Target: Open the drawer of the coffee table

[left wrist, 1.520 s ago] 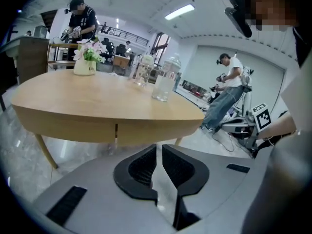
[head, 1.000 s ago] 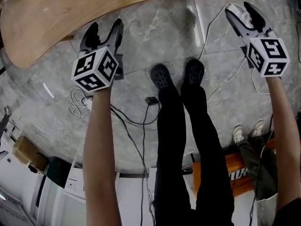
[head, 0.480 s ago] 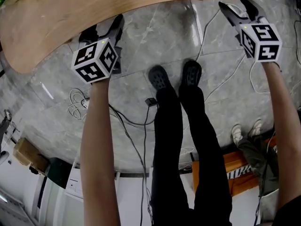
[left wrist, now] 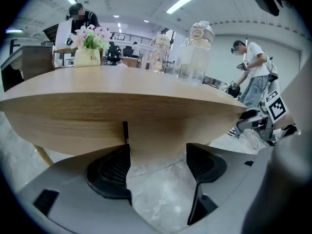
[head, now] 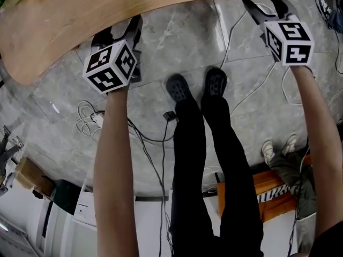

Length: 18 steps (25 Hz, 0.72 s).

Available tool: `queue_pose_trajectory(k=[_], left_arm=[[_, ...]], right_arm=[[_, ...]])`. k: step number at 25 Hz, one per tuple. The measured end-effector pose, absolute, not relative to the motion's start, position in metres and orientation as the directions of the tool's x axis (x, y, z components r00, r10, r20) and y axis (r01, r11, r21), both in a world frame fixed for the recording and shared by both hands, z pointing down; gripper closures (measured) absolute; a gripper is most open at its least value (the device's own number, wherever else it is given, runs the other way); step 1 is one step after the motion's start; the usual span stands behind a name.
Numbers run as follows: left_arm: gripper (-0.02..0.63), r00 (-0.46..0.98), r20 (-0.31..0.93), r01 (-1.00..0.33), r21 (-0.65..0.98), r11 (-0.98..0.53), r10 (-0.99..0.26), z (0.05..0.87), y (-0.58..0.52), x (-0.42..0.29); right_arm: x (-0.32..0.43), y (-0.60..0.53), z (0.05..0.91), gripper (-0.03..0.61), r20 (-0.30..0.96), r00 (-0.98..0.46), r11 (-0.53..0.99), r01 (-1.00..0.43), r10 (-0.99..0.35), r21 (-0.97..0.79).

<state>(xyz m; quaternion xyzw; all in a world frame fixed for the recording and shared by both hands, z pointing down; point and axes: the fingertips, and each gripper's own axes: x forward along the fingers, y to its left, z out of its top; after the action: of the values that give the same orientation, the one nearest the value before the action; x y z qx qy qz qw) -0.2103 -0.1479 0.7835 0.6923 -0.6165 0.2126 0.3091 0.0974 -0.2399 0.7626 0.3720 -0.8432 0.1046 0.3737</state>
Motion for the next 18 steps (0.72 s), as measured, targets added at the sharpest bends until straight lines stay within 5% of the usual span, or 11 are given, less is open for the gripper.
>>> queue_pose_trajectory(k=[18], left_arm=[[0.265, 0.056, 0.685, -0.983, 0.164, 0.078, -0.726, 0.779, -0.144, -0.208]], right_arm=[[0.111, -0.24, 0.757, 0.348, 0.695, -0.402, 0.629, -0.772, -0.596, 0.093]])
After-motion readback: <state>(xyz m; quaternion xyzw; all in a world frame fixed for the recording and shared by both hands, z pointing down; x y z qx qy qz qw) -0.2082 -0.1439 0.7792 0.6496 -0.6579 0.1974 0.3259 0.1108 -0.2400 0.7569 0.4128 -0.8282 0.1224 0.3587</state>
